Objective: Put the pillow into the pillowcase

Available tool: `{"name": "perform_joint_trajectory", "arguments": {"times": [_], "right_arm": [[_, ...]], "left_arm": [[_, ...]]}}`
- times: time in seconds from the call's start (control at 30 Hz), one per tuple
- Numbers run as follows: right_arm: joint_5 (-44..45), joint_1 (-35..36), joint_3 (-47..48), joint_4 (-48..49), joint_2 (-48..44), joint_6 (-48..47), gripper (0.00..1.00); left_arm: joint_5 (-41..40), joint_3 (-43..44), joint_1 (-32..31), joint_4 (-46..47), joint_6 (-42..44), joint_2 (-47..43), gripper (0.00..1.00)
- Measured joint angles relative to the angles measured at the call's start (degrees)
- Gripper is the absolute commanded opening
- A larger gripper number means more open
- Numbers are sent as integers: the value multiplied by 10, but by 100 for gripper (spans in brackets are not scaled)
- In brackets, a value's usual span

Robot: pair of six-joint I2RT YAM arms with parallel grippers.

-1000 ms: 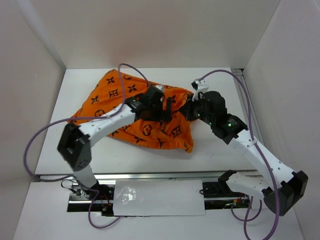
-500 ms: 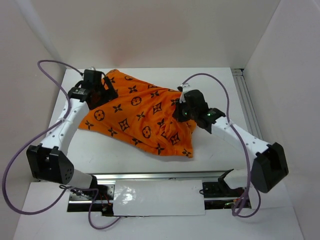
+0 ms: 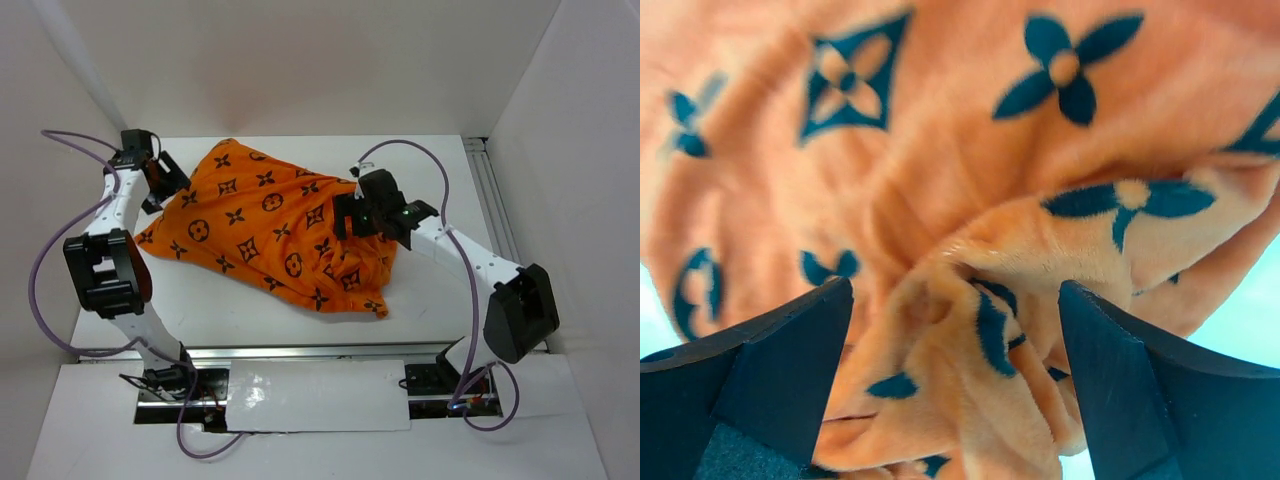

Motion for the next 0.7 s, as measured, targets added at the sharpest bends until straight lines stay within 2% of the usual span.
{"name": "perform_joint_trajectory", "arguments": {"times": [0.2,0.3,0.33,0.4,0.43,0.47,0.5,0.57,0.6,0.63,0.67,0.7], "right_arm": [[-22,5,18,0,-13,1,88],[-25,16,33,3,7,2,86],[-24,22,36,6,16,3,86],[-19,37,38,12,38,4,84],[-14,43,40,12,52,7,83],[-10,49,40,11,64,9,80],[-4,53,40,10,76,11,66],[11,55,40,7,93,15,42],[21,55,40,6,96,19,34],[32,55,40,4,97,22,14],[45,55,40,2,97,24,0],[60,54,40,-1,96,28,0]], "left_arm": [[32,-12,48,42,0,45,87],[42,-20,46,61,0,76,73],[47,-29,46,71,-1,82,60],[60,-51,45,92,-2,84,45],[66,-62,45,105,-2,84,20],[71,-69,45,116,-6,84,3],[78,-77,45,130,-3,84,0],[85,-98,42,157,-2,82,0],[87,-110,40,169,-2,78,0],[87,-124,38,184,-2,72,0],[85,-141,36,202,-2,63,0],[83,-160,33,217,-2,48,0]]}}
